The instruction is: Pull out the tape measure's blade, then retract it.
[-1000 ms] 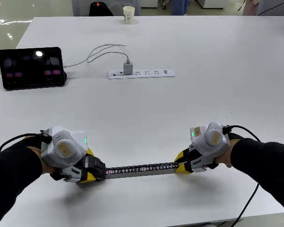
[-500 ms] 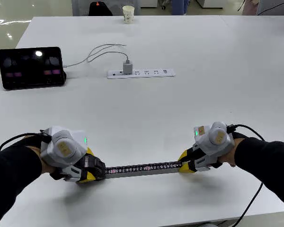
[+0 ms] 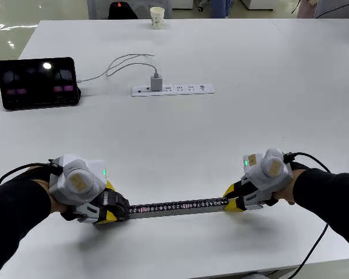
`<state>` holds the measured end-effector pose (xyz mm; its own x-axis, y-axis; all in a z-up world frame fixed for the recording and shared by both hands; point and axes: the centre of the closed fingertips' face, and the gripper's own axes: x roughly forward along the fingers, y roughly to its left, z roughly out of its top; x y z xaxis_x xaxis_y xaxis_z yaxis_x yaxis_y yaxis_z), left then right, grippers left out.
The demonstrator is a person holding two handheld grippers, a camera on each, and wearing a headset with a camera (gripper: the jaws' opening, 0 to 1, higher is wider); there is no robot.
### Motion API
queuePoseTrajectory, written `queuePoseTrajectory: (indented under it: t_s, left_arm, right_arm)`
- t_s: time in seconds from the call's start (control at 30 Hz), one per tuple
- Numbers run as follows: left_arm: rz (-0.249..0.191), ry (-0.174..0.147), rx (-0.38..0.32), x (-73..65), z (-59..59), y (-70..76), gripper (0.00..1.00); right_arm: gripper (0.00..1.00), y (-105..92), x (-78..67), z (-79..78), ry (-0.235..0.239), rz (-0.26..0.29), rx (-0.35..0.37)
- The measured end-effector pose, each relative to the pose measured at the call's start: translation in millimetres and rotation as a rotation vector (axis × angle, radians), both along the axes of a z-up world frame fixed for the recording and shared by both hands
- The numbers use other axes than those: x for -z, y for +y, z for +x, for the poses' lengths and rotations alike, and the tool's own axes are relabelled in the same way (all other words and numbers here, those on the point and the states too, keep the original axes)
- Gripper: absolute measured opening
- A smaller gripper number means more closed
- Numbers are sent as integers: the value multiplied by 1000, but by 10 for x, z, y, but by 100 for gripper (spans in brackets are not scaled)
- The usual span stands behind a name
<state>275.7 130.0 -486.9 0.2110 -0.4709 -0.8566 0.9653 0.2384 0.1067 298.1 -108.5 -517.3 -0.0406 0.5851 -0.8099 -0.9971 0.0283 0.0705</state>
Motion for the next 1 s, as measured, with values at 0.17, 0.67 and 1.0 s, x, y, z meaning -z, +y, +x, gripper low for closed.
queuePoseTrajectory:
  t_s: [0.17, 0.67, 1.0]
  left_arm:
    - [-2, 1, -3, 3, 5, -4, 31]
    - [6, 0, -5, 11, 6, -28, 31]
    - [23, 8, 3, 29, 16, -29, 32]
  right_arm:
    - [10, 0, 9, 6, -1, 1, 8]
    - [11, 11, 9, -6, -9, -38, -16]
    - [12, 19, 26, -7, -30, -68, -15]
